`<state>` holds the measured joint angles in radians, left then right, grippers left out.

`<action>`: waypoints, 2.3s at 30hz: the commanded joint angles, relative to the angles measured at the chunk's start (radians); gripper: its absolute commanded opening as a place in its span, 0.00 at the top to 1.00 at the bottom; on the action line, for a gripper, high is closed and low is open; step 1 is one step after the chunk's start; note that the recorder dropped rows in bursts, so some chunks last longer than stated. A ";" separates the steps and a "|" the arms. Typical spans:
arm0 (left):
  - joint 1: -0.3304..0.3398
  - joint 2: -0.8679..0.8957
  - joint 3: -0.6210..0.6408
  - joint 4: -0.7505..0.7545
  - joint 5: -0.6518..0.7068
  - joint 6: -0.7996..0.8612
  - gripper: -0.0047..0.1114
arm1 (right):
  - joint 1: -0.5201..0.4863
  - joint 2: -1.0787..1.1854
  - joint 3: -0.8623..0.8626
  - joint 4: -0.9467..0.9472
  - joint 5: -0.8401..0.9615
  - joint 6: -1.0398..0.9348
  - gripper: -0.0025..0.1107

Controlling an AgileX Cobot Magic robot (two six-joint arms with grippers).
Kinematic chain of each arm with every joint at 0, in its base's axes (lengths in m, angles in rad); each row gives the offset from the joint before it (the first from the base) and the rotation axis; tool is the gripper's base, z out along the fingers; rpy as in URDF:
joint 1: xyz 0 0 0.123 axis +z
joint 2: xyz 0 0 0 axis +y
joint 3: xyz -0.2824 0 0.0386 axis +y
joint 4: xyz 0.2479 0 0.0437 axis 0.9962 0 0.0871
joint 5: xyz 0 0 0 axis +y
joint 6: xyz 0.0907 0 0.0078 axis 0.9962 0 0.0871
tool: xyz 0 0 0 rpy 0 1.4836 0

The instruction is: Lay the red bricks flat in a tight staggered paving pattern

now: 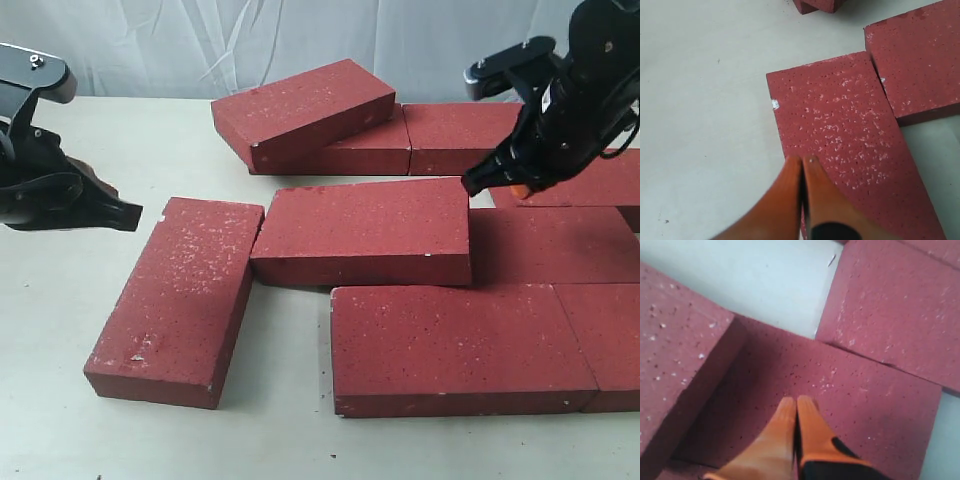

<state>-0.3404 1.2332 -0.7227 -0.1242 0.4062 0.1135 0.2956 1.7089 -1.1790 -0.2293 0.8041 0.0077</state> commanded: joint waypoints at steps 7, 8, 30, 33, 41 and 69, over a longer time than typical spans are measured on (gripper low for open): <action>-0.001 -0.006 0.006 -0.011 -0.030 0.000 0.96 | 0.081 0.103 -0.003 0.179 -0.112 -0.068 0.99; -0.001 -0.006 0.006 -0.011 -0.032 0.000 0.96 | 0.100 0.108 -0.003 0.196 -0.128 -0.070 0.99; -0.001 0.087 0.006 -0.021 -0.049 0.000 0.96 | 0.382 0.067 -0.011 0.795 -0.107 -0.667 0.99; -0.001 0.138 0.006 -0.035 -0.064 0.000 0.96 | 0.387 0.183 -0.124 0.789 -0.046 -0.641 0.99; -0.001 0.147 0.006 -0.074 -0.092 0.000 0.96 | 0.403 0.353 -0.347 0.649 0.094 -0.536 0.99; -0.001 0.147 0.006 -0.085 -0.111 0.000 0.96 | 0.403 0.448 -0.372 0.335 0.006 -0.436 0.99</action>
<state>-0.3404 1.3759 -0.7182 -0.1959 0.3103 0.1135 0.6985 2.1599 -1.5459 0.1838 0.8253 -0.4590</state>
